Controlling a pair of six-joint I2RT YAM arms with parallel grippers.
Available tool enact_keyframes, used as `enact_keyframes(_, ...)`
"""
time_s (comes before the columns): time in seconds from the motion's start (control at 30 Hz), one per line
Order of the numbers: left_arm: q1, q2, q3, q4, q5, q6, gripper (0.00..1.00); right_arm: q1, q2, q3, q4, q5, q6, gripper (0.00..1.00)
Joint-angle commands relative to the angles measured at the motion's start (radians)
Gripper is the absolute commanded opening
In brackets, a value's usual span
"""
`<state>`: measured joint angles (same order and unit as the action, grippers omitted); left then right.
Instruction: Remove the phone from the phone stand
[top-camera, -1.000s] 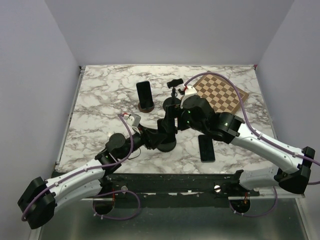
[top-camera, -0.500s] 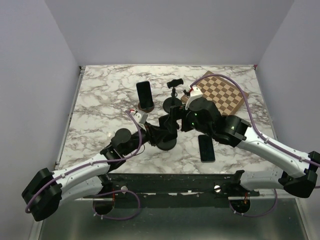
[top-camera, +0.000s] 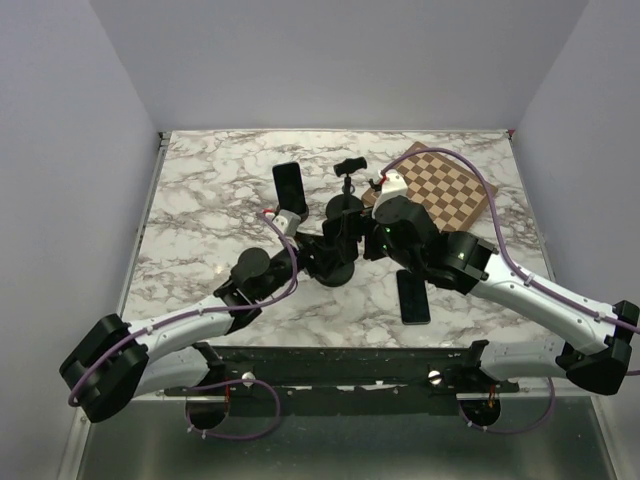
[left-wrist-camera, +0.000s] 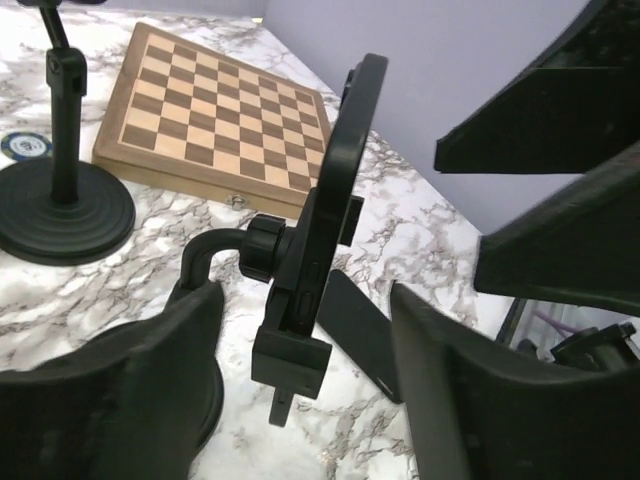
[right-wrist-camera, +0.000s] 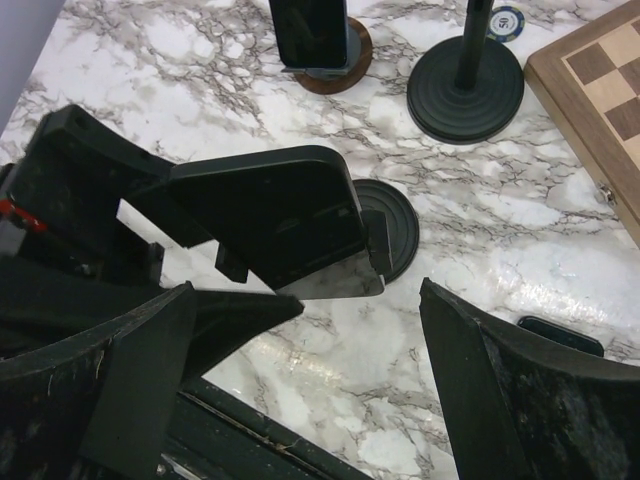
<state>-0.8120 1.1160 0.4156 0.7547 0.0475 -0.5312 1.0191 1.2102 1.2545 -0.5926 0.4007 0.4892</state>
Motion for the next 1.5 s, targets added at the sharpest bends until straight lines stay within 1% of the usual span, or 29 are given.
enact_keyframes(0.0, 0.026, -0.073, -0.040, 0.032, 0.126, -0.041, 0.84, 0.000, 0.016, 0.021, 0.007, 0.033, -0.028, 1.00)
enact_keyframes(0.03, 0.040, -0.096, -0.045, 0.021, 0.157, -0.042, 0.88, 0.000, 0.015, 0.023, 0.007, 0.031, -0.030, 1.00)
enact_keyframes(0.1, 0.080, -0.127, -0.058, 0.002, 0.250, -0.050, 0.91, 0.000, 0.011, 0.028, 0.007, 0.023, -0.031, 1.00)
enact_keyframes(0.2, 0.156, -0.138, -0.070, -0.010, 0.385, -0.066, 0.90, 0.000, 0.006, 0.031, 0.010, 0.016, -0.030, 1.00)
enact_keyframes(0.27, 0.205, -0.126, -0.075, -0.002, 0.451, -0.076, 0.86, 0.001, 0.004, 0.033, 0.014, 0.012, -0.030, 1.00)
enact_keyframes(0.37, 0.235, -0.100, -0.061, 0.025, 0.519, -0.079, 0.72, 0.000, 0.006, 0.039, 0.016, 0.004, -0.027, 1.00)
enact_keyframes(0.43, 0.235, -0.083, -0.045, 0.018, 0.523, -0.063, 0.67, 0.000, 0.008, 0.042, 0.020, -0.001, -0.026, 1.00)
enact_keyframes(0.67, 0.231, -0.024, -0.029, 0.063, 0.523, -0.061, 0.64, 0.000, 0.040, 0.067, 0.030, -0.018, -0.024, 1.00)
enact_keyframes(0.77, 0.227, -0.011, -0.029, 0.084, 0.503, -0.066, 0.59, -0.001, 0.065, 0.084, 0.032, -0.026, -0.023, 1.00)
enact_keyframes(0.87, 0.209, -0.008, -0.022, 0.096, 0.482, -0.055, 0.58, -0.001, 0.098, 0.101, 0.028, -0.039, -0.030, 1.00)
enact_keyframes(0.97, 0.197, -0.003, 0.000, 0.067, 0.465, -0.035, 0.57, 0.001, 0.124, 0.119, 0.016, -0.027, -0.023, 1.00)
enact_keyframes(1.2, 0.191, 0.024, 0.021, 0.067, 0.449, -0.030, 0.44, 0.000, 0.144, 0.134, 0.001, -0.001, -0.019, 1.00)
enact_keyframes(1.47, 0.190, 0.041, 0.025, 0.054, 0.426, -0.026, 0.34, 0.000, 0.166, 0.147, -0.039, 0.060, -0.038, 1.00)
